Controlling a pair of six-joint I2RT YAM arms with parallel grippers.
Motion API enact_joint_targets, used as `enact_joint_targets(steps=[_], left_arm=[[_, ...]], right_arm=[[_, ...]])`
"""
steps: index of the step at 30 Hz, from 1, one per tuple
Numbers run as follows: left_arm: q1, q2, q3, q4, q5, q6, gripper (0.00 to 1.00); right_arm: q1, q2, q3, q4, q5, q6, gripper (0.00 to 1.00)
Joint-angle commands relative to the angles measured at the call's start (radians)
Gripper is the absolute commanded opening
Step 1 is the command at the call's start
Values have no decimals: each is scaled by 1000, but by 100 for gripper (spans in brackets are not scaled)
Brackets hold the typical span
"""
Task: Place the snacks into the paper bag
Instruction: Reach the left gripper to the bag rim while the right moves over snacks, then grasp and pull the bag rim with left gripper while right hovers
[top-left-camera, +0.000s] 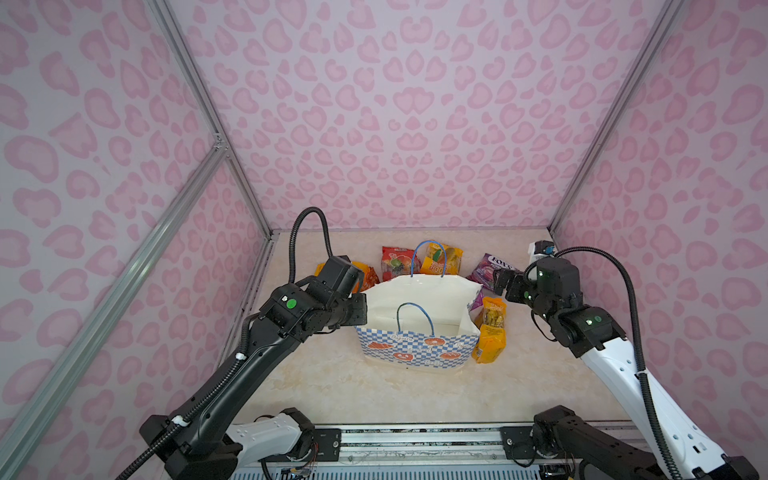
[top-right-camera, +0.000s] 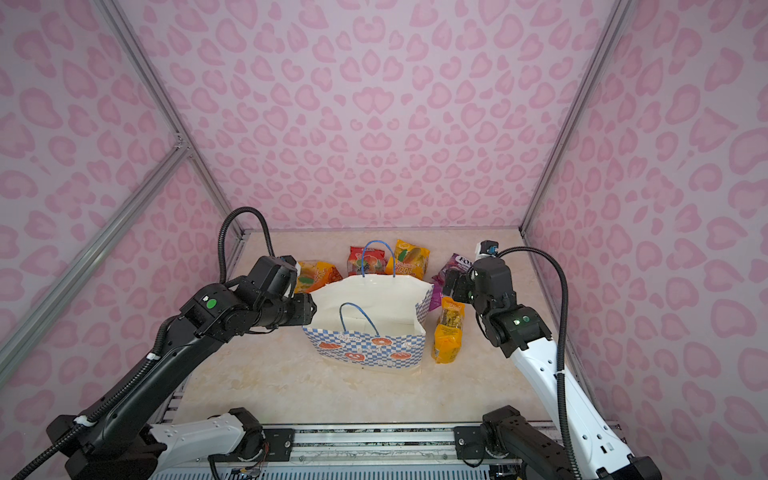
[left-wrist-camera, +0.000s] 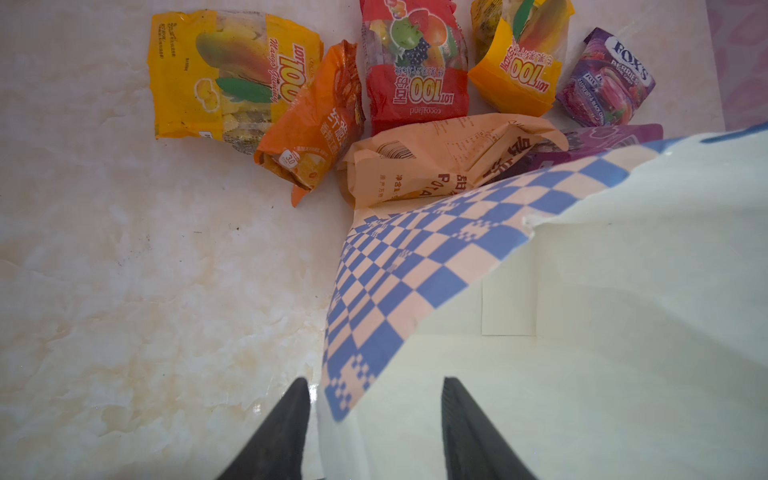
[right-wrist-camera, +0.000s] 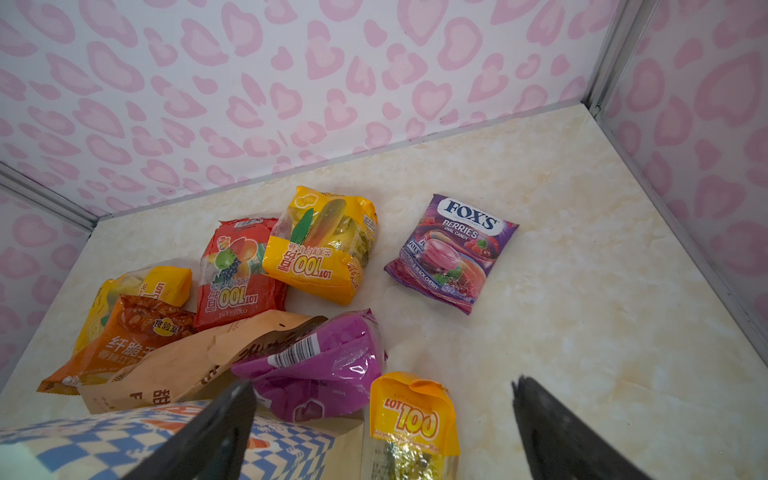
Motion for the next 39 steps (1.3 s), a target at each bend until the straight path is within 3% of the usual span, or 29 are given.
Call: enact_joint_targets(steps=[1,4,12,16,20,26,33,35,39], left_arm=[[0,14,12,-40,-60,-18,46],[-1,25,12,-42,-75,-30,30],[8,9,30,-58,-120,-70,13],[58,-49,37,-84,-146,-94,9],[165,-135,23,-104,-146,-111,4],[352,-241,-34,-98,-160,-130,4],[561,-235,-55,-20,-184,-68,4],[653,-214,-55,29,-161,-29,4],[811,-123,-32,142,-10,17,4]], right_arm=[[2,4,-5,-9,-18,-5,99],[4,4,-7,-3,-25,-2,99],[41,17,-2,-6,-19,-4,99],[72,27,4,3,-14,0,99],[136,59,29,16,6,-3,99],[235,145,73,54,13,0,99],[349,283,133,107,-20,-2,99],[369,326,144,116,-34,-1,99],[402,374,156,130,-42,4,99]])
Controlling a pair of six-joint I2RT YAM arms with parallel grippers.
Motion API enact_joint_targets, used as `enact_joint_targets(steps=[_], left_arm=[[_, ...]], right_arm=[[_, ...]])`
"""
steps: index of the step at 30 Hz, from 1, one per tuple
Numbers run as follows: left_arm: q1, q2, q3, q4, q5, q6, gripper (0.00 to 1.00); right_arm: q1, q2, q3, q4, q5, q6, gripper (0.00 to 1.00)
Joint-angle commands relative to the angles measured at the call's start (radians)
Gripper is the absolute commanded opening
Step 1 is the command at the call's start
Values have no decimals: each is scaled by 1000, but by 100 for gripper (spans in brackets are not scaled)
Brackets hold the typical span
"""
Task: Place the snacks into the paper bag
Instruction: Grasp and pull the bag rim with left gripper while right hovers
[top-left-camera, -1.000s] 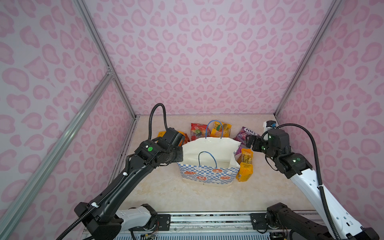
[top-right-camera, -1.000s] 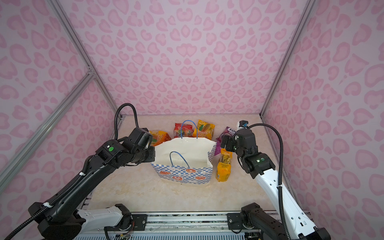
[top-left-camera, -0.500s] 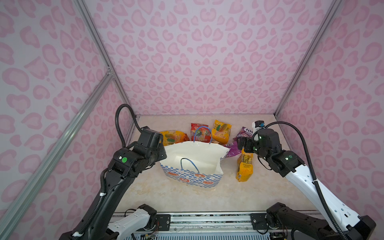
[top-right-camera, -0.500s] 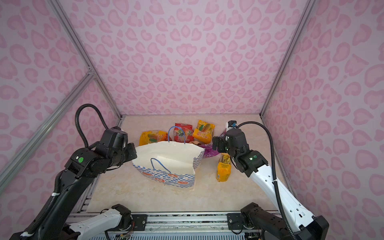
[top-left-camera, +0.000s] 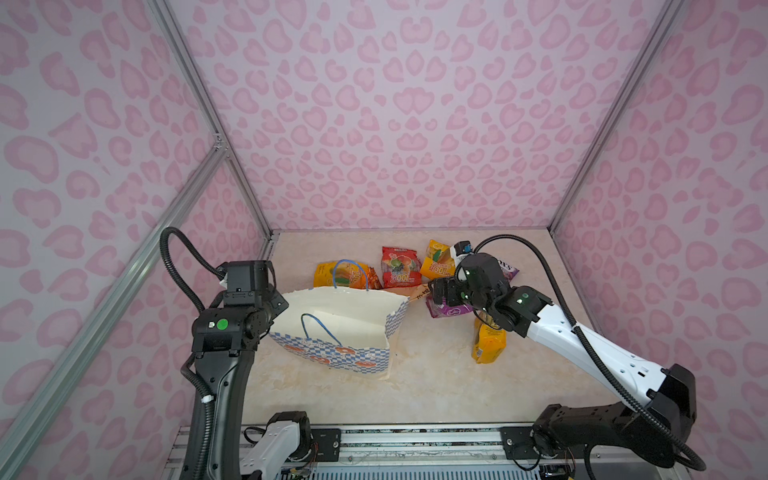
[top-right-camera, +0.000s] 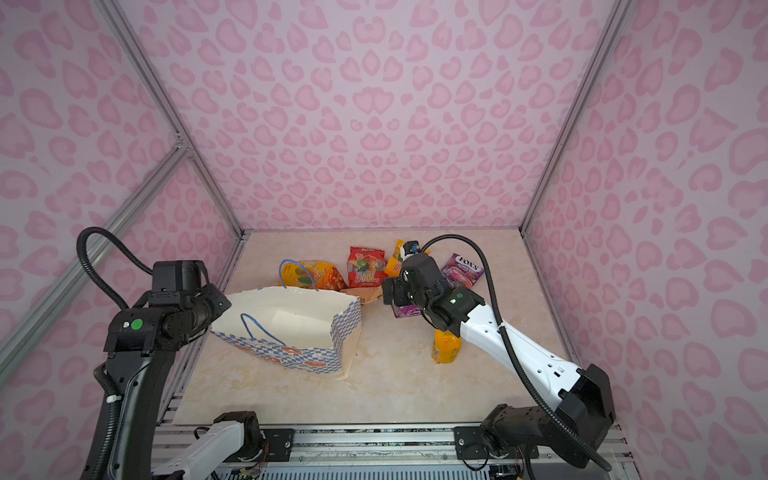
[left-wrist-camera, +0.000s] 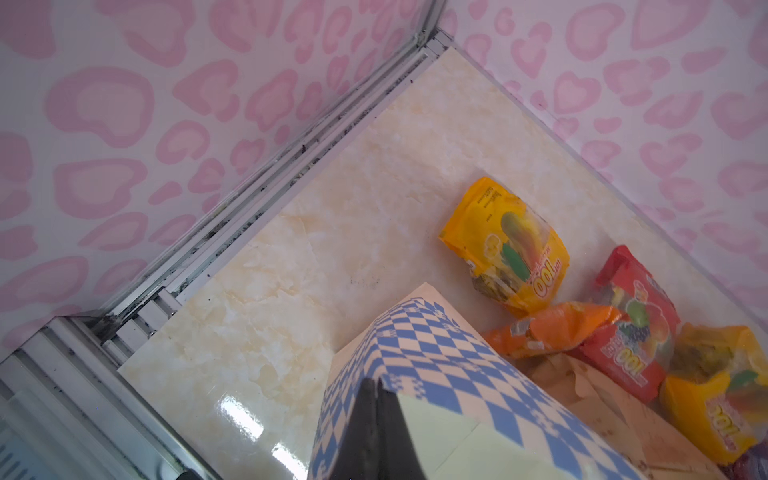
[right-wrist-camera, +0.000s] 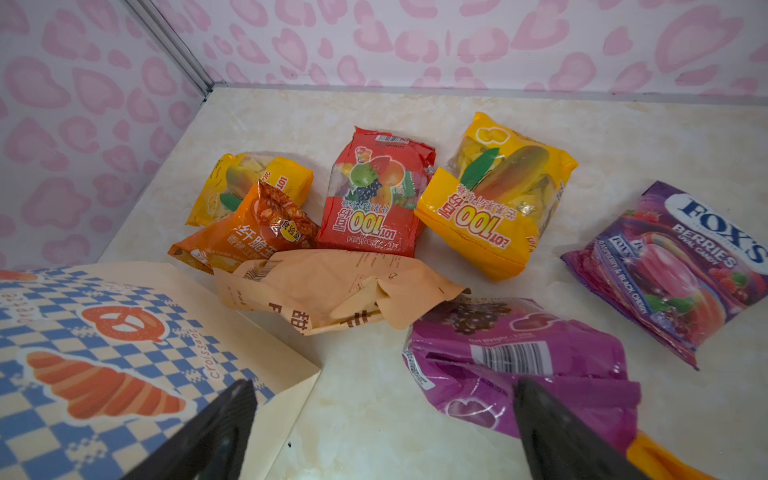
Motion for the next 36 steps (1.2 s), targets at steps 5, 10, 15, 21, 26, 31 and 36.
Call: enact_joint_targets(steps=[5,10,15,21,26,31,36], left_arm=[[112,229,96,187,182,46,21],[130,246,151,184,210,25,83],[135,147,200,157,324,45,97],[169,68,244,42,500,-61,97],[180,-37,183,63,635,-130,97],[139,-119,123,-6,608,-183,97],[31,-208,136,-118,495,-231,99]], right_arm=[[28,46,27,40,-30,11,99],[32,41,21,47,-23,13,99],[33,42,19,48,-17,4,99],[33,64,33,53,-23,-6,99],[33,79,42,49,-33,-6,99],[33,84,42,46,-12,-21,99],[33,120,58,44,-16,-28,99]])
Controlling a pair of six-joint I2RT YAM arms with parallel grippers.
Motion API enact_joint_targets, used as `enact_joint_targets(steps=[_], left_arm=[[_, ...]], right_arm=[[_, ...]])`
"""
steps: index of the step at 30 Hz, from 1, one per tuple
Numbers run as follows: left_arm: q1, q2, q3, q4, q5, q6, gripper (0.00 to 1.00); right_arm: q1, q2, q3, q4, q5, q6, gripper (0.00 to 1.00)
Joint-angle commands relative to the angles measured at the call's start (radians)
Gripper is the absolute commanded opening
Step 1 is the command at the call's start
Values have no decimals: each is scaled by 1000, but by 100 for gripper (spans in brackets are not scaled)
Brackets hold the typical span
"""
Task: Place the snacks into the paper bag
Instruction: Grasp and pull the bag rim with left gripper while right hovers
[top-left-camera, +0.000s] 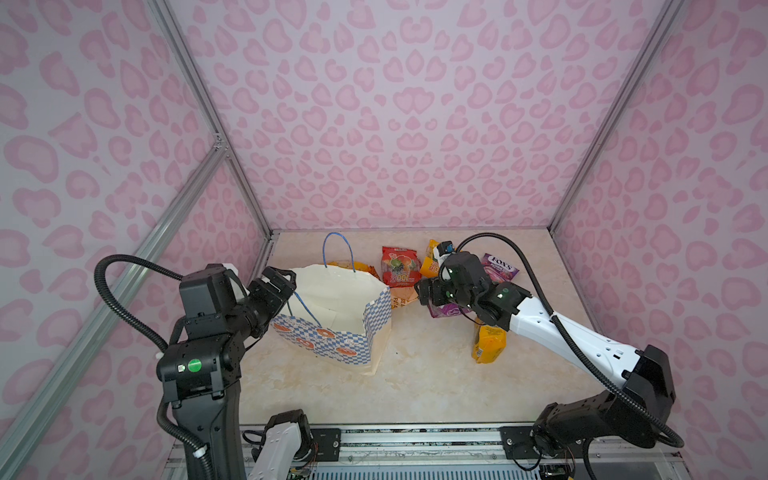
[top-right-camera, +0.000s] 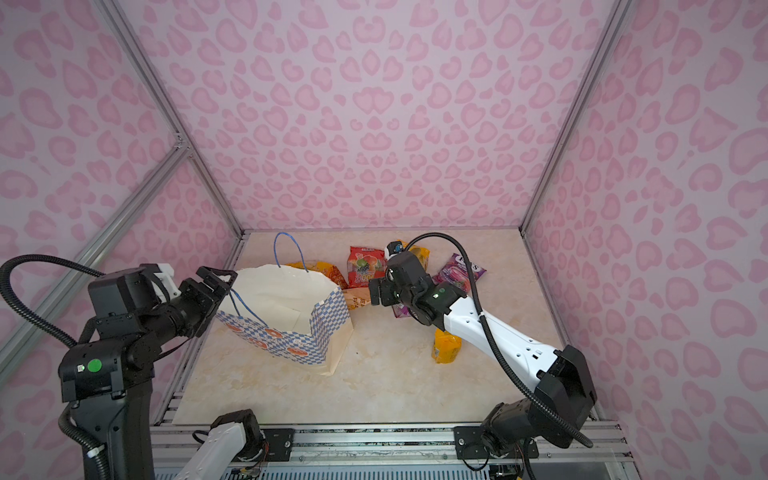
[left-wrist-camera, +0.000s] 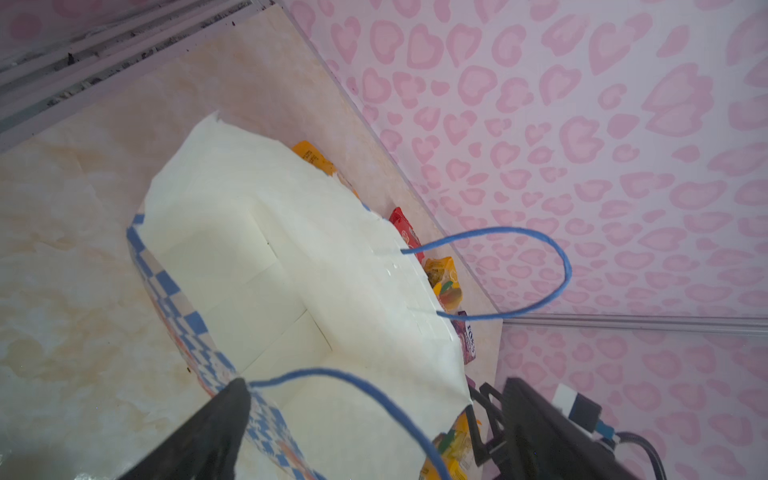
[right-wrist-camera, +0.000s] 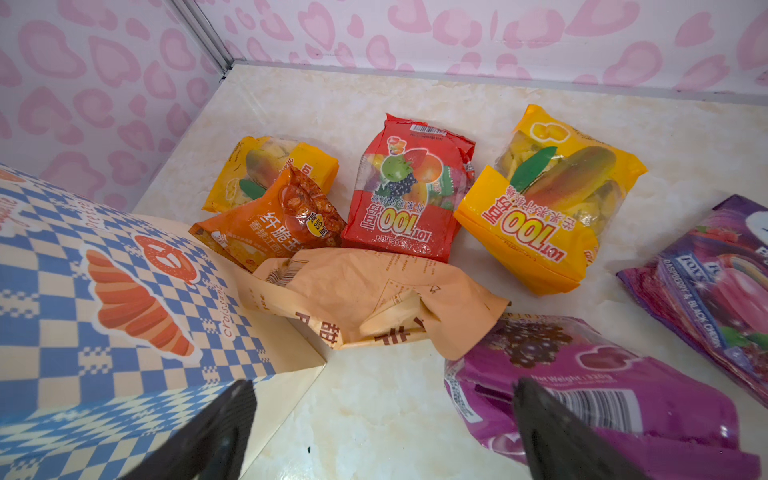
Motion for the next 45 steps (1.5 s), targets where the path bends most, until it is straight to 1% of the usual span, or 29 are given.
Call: enact_joint_targets(steps=[1,2,6,8,9,11,13,16,17,19,20,21,23,26,28,30,32,34,35,37,38,41,42,45], left_arm=[[-44,-30,31,-129,-87,-47,99],[-53,-40,28,-158,-91,-52,100],[-90,-82,-35,-184,-88,-69,94],[-135,-73,-55,-182,-98,-71,93],[-164,-67,-56,-181,-121,-76,93],[-242,-53,-42,-183,-200,-91,93],[-308,-31,-29,-181,-255,-102,93],[-412,19,-49,-122,-257,-112,93],[-477,41,-53,-106,-279,-125,93],[-601,85,-29,-114,-390,-160,93],[-647,103,-13,-139,-456,-188,94],[-671,114,-2,-167,-505,-211,94],[-683,120,-6,-223,-576,-268,92],[-689,108,-60,-263,-626,-338,89],[-696,100,-110,-260,-638,-373,86],[-700,102,-173,-239,-632,-389,86],[-703,121,-188,-220,-631,-396,83],[-709,135,-164,-215,-649,-397,76],[-710,137,-154,-212,-657,-396,70],[-710,141,-143,-219,-674,-399,62],[-710,143,-141,-223,-679,-401,55],[-710,147,-162,-212,-671,-401,49],[-710,148,-173,-206,-669,-402,45],[-710,147,-206,-191,-659,-406,41]], right_arm=[[1,24,5,20,-6,-10,99],[3,31,5,27,-16,-5,99],[11,52,4,48,-28,5,99],[13,61,6,52,-37,9,99],[13,63,8,53,-41,9,99],[13,63,11,51,-35,10,99],[13,59,8,49,-27,10,99],[14,52,0,51,-23,10,99],[14,52,-2,50,-22,12,99],[13,54,2,43,-20,11,99],[14,52,4,41,-19,11,99],[13,50,4,37,-18,11,99],[14,44,0,41,-17,10,99],[14,42,-7,47,-22,12,99],[13,41,-11,49,-27,13,99],[13,41,-16,53,-33,15,99],[13,40,-20,56,-38,13,99],[14,41,-23,57,-43,13,99],[14,40,-24,55,-46,12,99],[14,37,-28,57,-51,13,99],[14,33,-32,58,-51,13,99],[12,25,-45,62,-44,13,99],[12,23,-47,62,-43,12,99],[12,23,-43,57,-41,-1,99]])
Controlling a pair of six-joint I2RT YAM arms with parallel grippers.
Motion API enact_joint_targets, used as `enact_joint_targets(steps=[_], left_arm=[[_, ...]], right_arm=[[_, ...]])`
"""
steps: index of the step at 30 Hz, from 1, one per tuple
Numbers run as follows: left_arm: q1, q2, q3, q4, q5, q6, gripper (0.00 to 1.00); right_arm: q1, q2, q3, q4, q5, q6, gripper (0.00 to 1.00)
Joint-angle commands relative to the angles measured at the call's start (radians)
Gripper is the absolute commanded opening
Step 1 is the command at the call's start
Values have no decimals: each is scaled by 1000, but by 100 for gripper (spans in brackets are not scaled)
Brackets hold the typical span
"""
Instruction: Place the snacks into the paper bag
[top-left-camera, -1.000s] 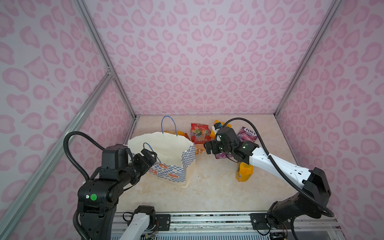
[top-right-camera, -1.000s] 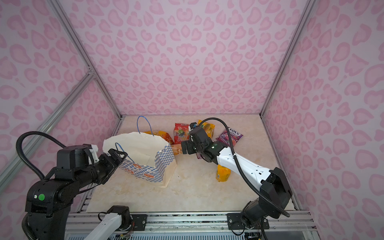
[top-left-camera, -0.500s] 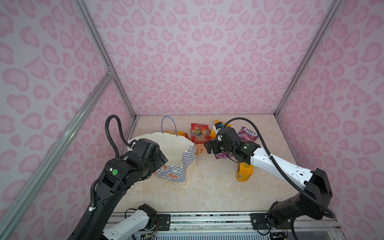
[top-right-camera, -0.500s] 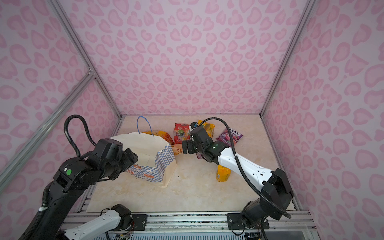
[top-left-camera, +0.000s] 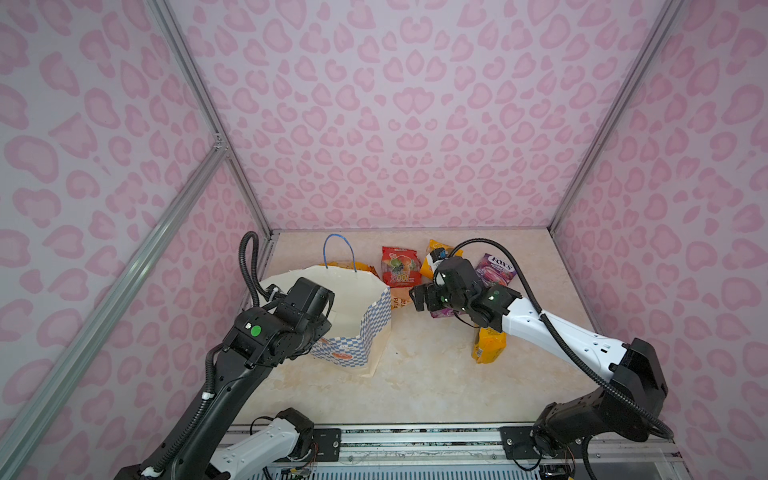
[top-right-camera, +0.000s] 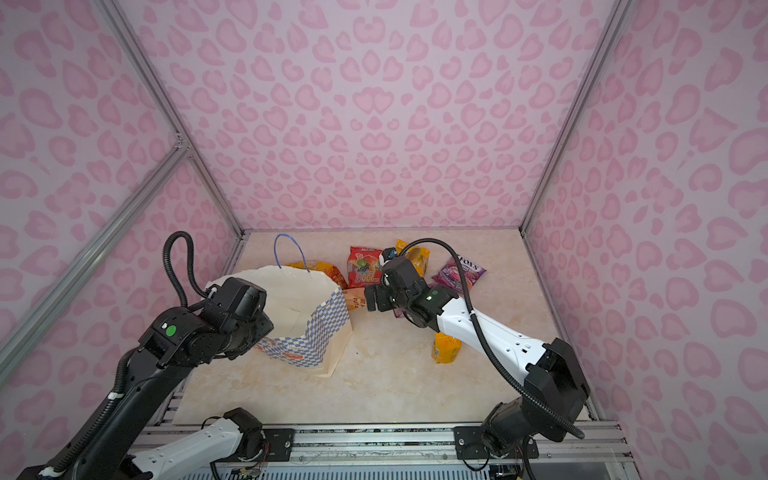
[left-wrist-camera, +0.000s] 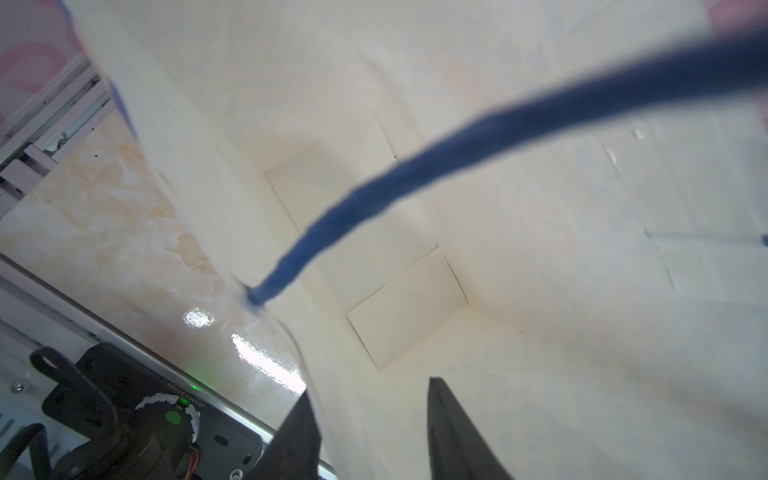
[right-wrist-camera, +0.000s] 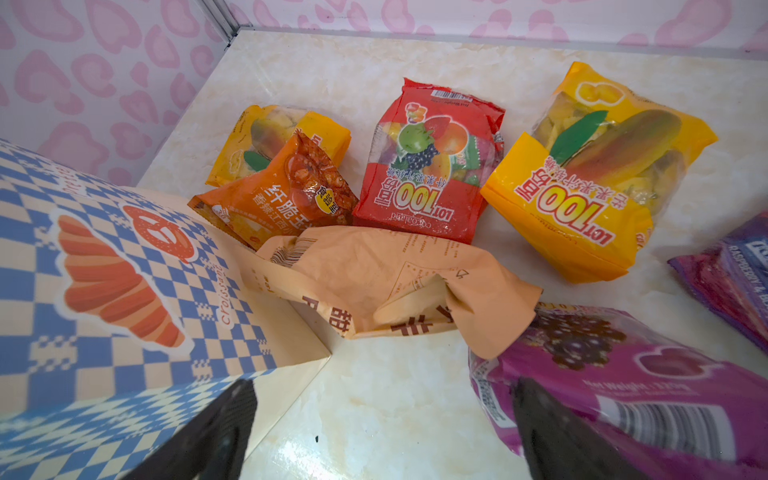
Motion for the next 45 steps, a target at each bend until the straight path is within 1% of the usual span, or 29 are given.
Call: enact_joint_targets(steps=[1,3,4,6,8,9,10,15,16,19,21,24,26,28,30,33,38,40,41,43,45], left_arm=[[0,0,-26,8,-13,-22,38],[1,-5,-29,10,-18,-21,31],[1,-7,-29,10,-22,-22,26],[1,-8,-27,2,-31,-22,23],[0,-7,-22,-12,-41,-19,15],[1,-7,-19,-21,-48,-15,13],[1,-10,-16,-27,-56,-7,9],[6,-23,10,-74,-129,70,6],[9,-27,13,-82,-152,92,3],[31,-40,18,-105,-220,147,3],[67,-48,21,-100,-239,196,3],[144,-53,17,-60,-221,294,3],[203,-49,23,-42,-224,350,3],[255,-48,33,-22,-230,402,3],[297,-48,30,18,-245,450,3],[353,-31,43,74,-233,513,3],[430,9,53,149,-234,596,3],[476,22,54,187,-240,615,3],[509,33,46,213,-219,626,3],[564,59,28,264,-139,648,3],[605,97,25,311,-67,670,3]], right_arm=[[-1,1,0,10,8,-20,99],[-2,8,12,-9,12,-36,99],[-4,15,17,-13,11,-40,99],[-7,25,20,-19,8,-44,99],[-8,37,20,-15,1,-43,99],[-8,42,19,-13,-5,-42,99],[-8,47,18,-9,-11,-41,99],[-8,88,14,-3,-42,-44,99],[-8,97,14,-1,-46,-46,99],[-7,137,21,-1,-61,-46,99],[1,163,34,-9,-45,-52,99],[21,193,72,-54,16,-66,99],[19,212,120,-118,33,-38,99],[27,224,150,-147,49,-9,99],[46,223,150,-135,49,24,99],[96,226,157,-136,72,54,99],[162,203,173,-146,75,117,99],[177,190,156,-122,63,146,99],[180,188,143,-104,55,162,99],[181,207,140,-85,47,175,99],[179,248,189,-121,36,174,99]])
